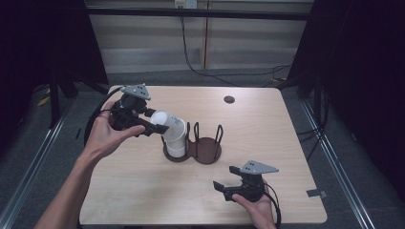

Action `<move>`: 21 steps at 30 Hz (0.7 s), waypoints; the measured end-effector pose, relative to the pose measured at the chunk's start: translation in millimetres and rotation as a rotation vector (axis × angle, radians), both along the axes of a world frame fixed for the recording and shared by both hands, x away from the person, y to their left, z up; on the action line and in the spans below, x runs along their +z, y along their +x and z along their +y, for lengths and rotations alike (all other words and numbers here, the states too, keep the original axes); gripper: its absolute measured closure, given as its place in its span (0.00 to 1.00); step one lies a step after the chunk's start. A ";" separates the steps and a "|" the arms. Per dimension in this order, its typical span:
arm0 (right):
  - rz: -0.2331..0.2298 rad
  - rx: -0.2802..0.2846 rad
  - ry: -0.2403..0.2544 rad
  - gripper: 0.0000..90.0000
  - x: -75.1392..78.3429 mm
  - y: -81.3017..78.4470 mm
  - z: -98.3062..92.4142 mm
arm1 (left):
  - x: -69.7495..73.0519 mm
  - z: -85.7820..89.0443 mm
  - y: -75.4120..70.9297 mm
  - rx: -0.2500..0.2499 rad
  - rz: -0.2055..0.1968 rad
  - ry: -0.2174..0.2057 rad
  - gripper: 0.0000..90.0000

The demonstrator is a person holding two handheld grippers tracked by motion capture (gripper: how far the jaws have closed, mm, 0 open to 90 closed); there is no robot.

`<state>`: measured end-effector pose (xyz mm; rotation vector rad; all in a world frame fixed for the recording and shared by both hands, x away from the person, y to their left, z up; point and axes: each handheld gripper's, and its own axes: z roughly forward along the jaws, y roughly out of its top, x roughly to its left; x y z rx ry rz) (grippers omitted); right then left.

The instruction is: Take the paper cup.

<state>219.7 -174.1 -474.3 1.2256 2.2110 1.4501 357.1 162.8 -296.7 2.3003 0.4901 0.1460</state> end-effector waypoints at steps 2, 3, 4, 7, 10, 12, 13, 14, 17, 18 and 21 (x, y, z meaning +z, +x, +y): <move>0.000 0.013 0.009 0.15 -0.3 1.1 1.3 | -4.9 -1.2 -2.4 -0.008 0.008 -0.018 0.41; -0.002 0.018 0.012 0.15 -0.5 1.6 2.2 | -6.4 -1.6 -4.0 -0.005 -0.005 -0.010 0.41; 0.003 0.024 0.014 0.15 -0.6 1.6 2.8 | -7.0 -1.6 -5.7 -0.004 -0.021 -0.006 0.41; 0.006 0.042 0.018 0.14 -1.2 1.9 4.0 | -9.6 -2.3 -9.5 -0.007 -0.009 -0.032 0.41; 0.008 0.043 0.026 0.14 -0.6 1.2 4.0 | -10.3 -1.5 -16.0 -0.025 -0.019 -0.029 0.41; 0.003 0.043 0.030 0.14 -0.2 0.9 3.9 | -11.8 -1.1 -22.6 -0.040 -0.022 -0.035 0.41; 0.002 0.044 0.031 0.14 -0.2 0.8 3.5 | -13.9 -1.3 -26.6 -0.049 -0.027 -0.043 0.41; 0.000 0.045 0.034 0.14 -0.2 0.8 3.4 | -15.5 -1.8 -29.7 -0.059 -0.032 -0.035 0.41; -0.012 0.054 0.035 0.14 0.8 -0.4 4.4 | -21.8 -6.5 -37.5 -0.079 -0.036 -0.010 0.41; -0.011 0.060 0.037 0.14 1.1 -0.8 5.3 | -24.2 -7.6 -39.4 -0.089 -0.035 -0.018 0.41; -0.015 0.072 0.037 0.14 1.6 -1.9 7.4 | -30.1 -8.5 -41.9 -0.088 -0.035 -0.029 0.41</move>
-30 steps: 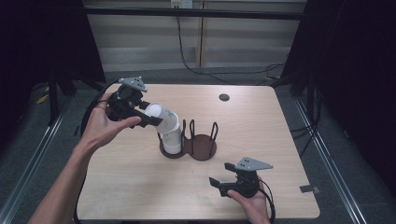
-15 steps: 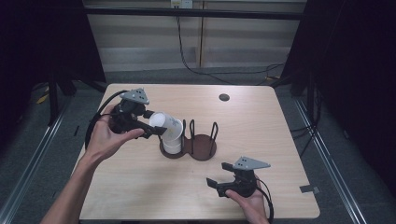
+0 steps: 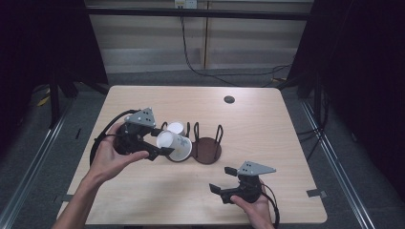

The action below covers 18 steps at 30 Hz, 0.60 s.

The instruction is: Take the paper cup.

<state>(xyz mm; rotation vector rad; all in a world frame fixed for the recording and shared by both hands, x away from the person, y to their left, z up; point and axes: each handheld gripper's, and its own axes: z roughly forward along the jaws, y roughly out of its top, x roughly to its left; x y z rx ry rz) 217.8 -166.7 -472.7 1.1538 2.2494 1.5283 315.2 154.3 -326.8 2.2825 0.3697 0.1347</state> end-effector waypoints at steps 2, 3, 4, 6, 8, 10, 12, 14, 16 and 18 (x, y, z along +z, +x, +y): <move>-0.001 0.007 0.002 0.14 0.2 -0.1 0.4 | -4.8 -0.5 -2.6 0.001 -0.002 0.004 0.41; -0.003 0.009 0.004 0.14 0.5 -0.2 0.4 | -7.2 -1.0 -6.2 0.001 -0.009 0.002 0.41; -0.008 0.015 0.007 0.14 1.0 -0.2 0.4 | -9.1 -1.3 -8.2 -0.010 -0.006 -0.005 0.41; -0.012 0.019 0.010 0.14 1.9 -0.5 0.7 | -12.9 -2.0 -10.6 -0.012 -0.012 0.010 0.41; -0.012 0.028 0.017 0.14 2.8 0.0 1.3 | -17.5 -1.4 -9.9 -0.017 -0.005 -0.001 0.41; -0.017 0.035 0.023 0.14 4.3 -0.1 2.3 | -22.1 -0.6 -9.8 -0.013 -0.001 -0.007 0.41; -0.015 0.045 0.018 0.14 5.8 -0.3 3.3 | -26.3 0.9 -8.9 -0.021 0.008 -0.016 0.41; -0.014 0.054 0.023 0.14 5.6 -0.2 4.9 | -33.0 1.4 -8.9 -0.030 0.008 -0.009 0.41; -0.012 0.069 0.025 0.14 5.3 0.5 6.5 | -37.9 1.6 -10.6 -0.028 0.017 -0.017 0.41; -0.014 0.079 0.027 0.14 6.3 0.6 8.9 | -44.1 2.9 -11.1 -0.040 0.025 -0.034 0.41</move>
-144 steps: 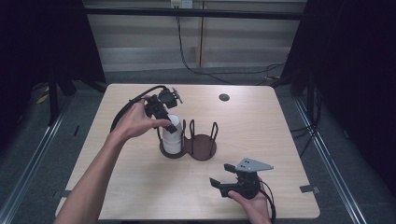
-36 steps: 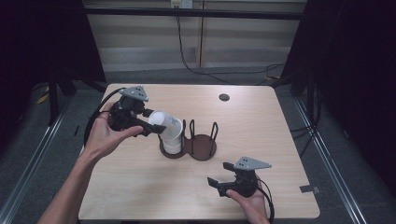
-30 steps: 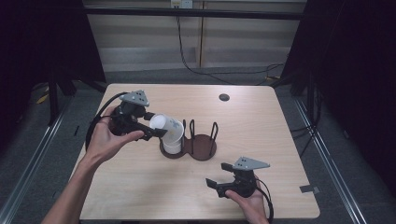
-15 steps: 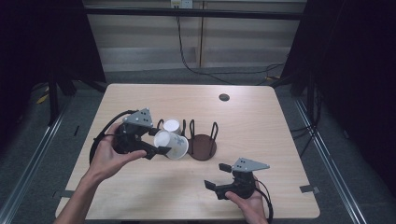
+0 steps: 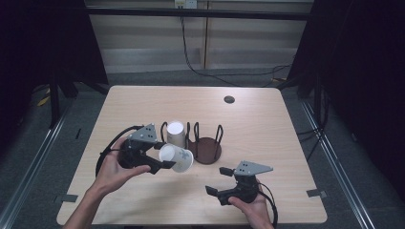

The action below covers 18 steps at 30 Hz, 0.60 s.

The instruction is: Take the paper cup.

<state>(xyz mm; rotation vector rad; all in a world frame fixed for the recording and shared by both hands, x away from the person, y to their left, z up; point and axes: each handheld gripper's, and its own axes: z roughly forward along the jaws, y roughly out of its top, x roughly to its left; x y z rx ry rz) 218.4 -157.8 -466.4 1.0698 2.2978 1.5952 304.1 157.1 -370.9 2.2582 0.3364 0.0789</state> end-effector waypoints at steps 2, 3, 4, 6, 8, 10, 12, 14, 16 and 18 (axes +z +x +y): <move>-0.002 0.008 -0.001 0.14 1.8 -0.3 1.6 | -5.3 0.0 -0.5 0.002 0.010 0.000 0.41; -0.007 0.009 -0.003 0.14 2.8 -0.2 2.6 | -7.7 0.6 -0.3 -0.006 0.011 0.006 0.41; -0.008 0.008 -0.006 0.14 4.1 -0.5 3.5 | -11.1 0.3 -0.5 -0.004 0.022 -0.002 0.41; -0.016 0.016 -0.001 0.14 6.4 -1.6 6.1 | -14.0 0.2 -0.8 -0.002 0.030 -0.006 0.41; -0.015 0.029 -0.003 0.14 8.6 -2.2 9.4 | -17.0 0.5 -0.5 -0.012 0.037 -0.027 0.41; -0.020 0.052 0.002 0.14 11.3 -1.9 12.2 | -19.5 1.0 -1.2 -0.004 0.035 -0.044 0.41; -0.025 0.061 0.001 0.14 14.5 -1.4 14.1 | -22.8 1.3 -1.8 -0.012 0.053 -0.063 0.41; -0.026 0.077 0.013 0.14 18.6 2.3 16.3 | -26.1 0.9 -2.5 -0.013 0.060 -0.069 0.41; -0.027 0.088 0.013 0.14 21.6 7.9 19.7 | -27.6 0.5 -2.2 -0.015 0.054 -0.071 0.41; -0.031 0.100 0.009 0.14 23.9 13.8 23.7 | -29.7 0.8 -1.9 -0.012 0.063 -0.088 0.41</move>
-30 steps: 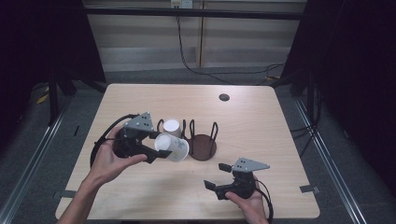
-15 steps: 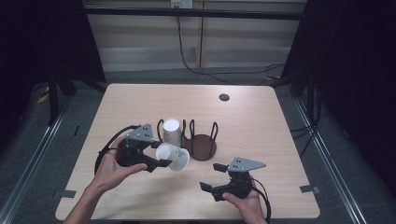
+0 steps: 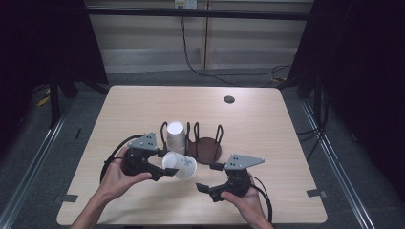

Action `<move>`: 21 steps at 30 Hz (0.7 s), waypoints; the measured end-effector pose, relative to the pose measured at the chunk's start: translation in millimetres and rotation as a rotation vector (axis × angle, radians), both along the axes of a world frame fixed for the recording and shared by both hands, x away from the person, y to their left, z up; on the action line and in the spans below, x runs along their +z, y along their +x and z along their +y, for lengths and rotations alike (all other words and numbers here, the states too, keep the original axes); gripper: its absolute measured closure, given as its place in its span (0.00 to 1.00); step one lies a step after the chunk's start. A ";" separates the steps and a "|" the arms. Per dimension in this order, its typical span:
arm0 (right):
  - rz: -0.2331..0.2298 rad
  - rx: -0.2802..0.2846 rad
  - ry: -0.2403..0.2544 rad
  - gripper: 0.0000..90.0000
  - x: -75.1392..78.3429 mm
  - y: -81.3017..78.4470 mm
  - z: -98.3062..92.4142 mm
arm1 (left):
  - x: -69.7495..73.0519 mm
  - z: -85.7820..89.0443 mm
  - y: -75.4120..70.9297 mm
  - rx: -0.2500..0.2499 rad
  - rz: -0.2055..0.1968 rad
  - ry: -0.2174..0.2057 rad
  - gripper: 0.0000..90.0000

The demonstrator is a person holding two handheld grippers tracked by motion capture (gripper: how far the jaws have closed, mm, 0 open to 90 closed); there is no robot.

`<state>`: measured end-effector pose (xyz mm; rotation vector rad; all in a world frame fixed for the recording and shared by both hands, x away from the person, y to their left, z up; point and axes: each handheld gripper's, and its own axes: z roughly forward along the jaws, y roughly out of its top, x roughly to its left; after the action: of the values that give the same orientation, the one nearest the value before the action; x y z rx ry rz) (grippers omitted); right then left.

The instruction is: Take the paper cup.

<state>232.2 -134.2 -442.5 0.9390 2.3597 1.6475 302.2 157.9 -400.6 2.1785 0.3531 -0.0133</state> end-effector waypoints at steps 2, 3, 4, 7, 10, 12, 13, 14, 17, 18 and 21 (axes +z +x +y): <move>-0.006 -0.003 -0.013 0.14 3.7 4.9 5.4 | -2.1 -0.2 -0.4 0.001 0.004 0.001 0.41; -0.007 -0.003 -0.013 0.14 5.8 7.0 7.7 | -2.8 -0.4 -0.3 0.003 0.005 0.007 0.41; -0.009 0.009 -0.005 0.14 7.5 9.3 9.5 | -3.3 0.0 -0.4 0.005 0.012 0.001 0.41; -0.018 0.021 0.013 0.14 8.2 14.6 12.8 | -4.0 0.8 -0.6 0.005 0.024 -0.004 0.41; -0.016 0.045 0.028 0.14 2.7 16.1 15.6 | -4.4 1.1 -0.3 -0.009 0.035 -0.002 0.41; -0.011 0.064 0.014 0.14 -0.4 15.7 17.5 | -4.7 0.1 -0.7 -0.022 0.048 -0.015 0.41; -0.016 0.063 0.013 0.14 -1.4 15.0 18.1 | -4.5 -0.5 -1.1 -0.035 0.064 -0.024 0.41; -0.015 0.074 0.018 0.14 -2.3 15.0 18.5 | -4.3 -1.4 -1.8 -0.043 0.069 -0.036 0.41; -0.018 0.092 0.016 0.14 -3.8 15.0 19.4 | -3.0 -4.8 -4.1 -0.050 0.068 -0.044 0.41; -0.019 0.096 0.019 0.14 -4.4 15.1 19.1 | -3.2 -6.5 -5.0 -0.056 0.080 -0.049 0.41; -0.017 0.096 0.024 0.14 -6.7 15.7 18.3 | -3.3 -11.6 -7.2 -0.082 0.084 -0.045 0.41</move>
<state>247.9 -115.9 -449.2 0.8242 2.4141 1.7138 295.0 146.4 -403.9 2.1507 0.3075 -0.1576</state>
